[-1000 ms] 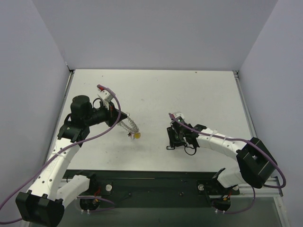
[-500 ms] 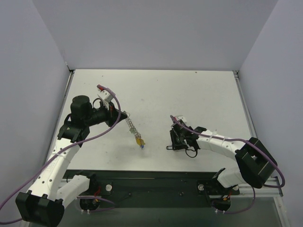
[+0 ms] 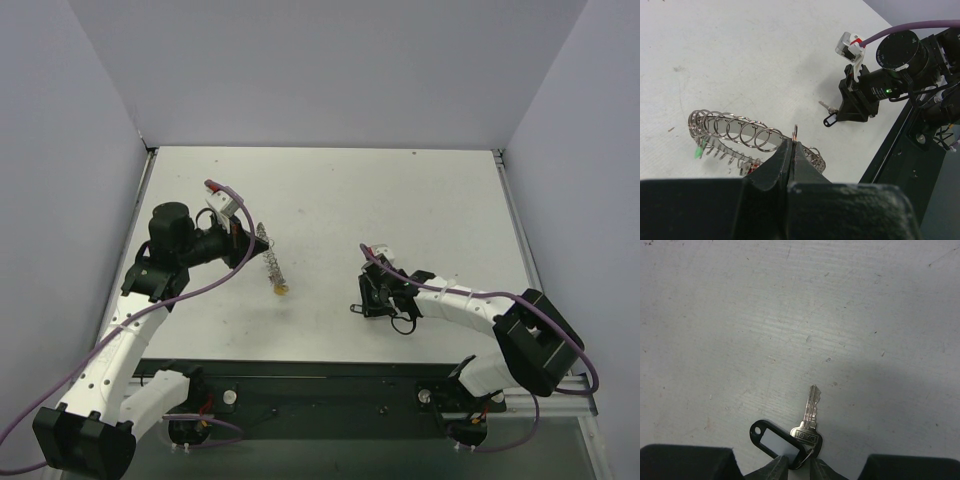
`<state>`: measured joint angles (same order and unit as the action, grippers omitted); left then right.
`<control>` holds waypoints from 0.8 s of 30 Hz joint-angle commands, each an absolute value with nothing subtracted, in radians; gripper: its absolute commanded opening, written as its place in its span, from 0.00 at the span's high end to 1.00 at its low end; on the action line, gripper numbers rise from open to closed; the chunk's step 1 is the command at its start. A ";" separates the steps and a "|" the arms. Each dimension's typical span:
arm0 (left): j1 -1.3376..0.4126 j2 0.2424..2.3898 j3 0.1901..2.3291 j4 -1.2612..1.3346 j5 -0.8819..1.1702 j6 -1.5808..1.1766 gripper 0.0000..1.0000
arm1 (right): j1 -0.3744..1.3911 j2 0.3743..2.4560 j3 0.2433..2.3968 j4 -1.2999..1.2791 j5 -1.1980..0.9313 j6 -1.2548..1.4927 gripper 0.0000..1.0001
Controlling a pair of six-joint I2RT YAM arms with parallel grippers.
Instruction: Put the keys on the keyring
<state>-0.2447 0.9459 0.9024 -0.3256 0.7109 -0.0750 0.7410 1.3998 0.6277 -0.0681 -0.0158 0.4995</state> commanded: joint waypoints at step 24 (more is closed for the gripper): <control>-0.239 0.925 0.911 -0.239 0.736 -0.078 1.00 | 0.735 1.335 0.637 -0.084 0.029 0.537 0.70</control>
